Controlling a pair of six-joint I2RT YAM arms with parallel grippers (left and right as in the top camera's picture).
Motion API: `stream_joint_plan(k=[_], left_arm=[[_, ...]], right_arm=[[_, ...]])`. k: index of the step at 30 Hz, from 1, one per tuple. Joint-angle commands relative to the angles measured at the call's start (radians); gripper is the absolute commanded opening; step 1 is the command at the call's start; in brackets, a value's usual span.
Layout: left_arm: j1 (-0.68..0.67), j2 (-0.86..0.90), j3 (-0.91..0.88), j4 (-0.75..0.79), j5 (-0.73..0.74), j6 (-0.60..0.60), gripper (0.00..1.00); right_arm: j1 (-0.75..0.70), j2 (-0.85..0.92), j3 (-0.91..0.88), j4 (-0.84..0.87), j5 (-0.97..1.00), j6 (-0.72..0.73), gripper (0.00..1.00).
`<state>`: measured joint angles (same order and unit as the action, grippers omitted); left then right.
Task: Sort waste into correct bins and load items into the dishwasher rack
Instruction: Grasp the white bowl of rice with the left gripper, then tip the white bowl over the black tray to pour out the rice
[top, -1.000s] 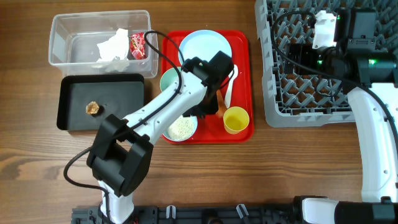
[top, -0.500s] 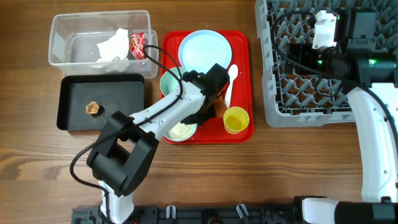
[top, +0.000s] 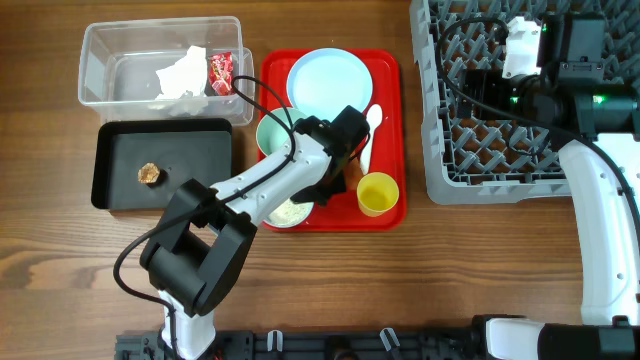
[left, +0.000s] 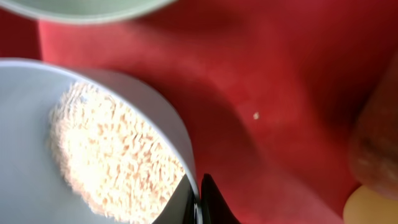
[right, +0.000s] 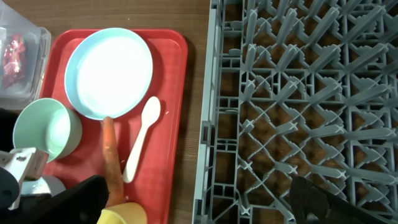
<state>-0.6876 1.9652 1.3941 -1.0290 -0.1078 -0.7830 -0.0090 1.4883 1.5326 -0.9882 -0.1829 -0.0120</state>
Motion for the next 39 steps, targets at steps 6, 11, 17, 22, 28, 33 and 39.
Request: stream_joint_plan(k=[6, 11, 17, 22, 28, 33, 39], left_arm=[[0.095, -0.170, 0.034, -0.095, -0.014, 0.127, 0.04], [0.179, -0.275, 0.035, -0.086, 0.028, 0.164, 0.04], [0.368, -0.381, 0.035, -0.075, 0.230, 0.293, 0.04], [0.632, -0.392, 0.035, -0.069, 0.561, 0.597, 0.04], [0.895, -0.350, 0.033, -0.085, 0.847, 0.785, 0.04], [1.022, -0.267, 0.033, -0.154, 1.025, 0.959, 0.04], [1.046, -0.150, 0.033, -0.195, 1.167, 1.094, 0.04]], right_arm=[[0.003, 0.012, 0.023, 0.006, -0.013, 0.012, 0.96], [0.003, 0.012, 0.023, 0.006, -0.013, 0.013, 0.96], [0.003, 0.012, 0.023, 0.008, -0.013, 0.013, 0.96], [0.003, 0.012, 0.023, 0.008, -0.013, 0.013, 0.96], [0.003, 0.012, 0.023, 0.012, -0.013, 0.013, 0.96], [0.003, 0.012, 0.023, 0.011, -0.013, 0.013, 0.96], [0.003, 0.011, 0.023, 0.006, -0.013, 0.013, 0.96]])
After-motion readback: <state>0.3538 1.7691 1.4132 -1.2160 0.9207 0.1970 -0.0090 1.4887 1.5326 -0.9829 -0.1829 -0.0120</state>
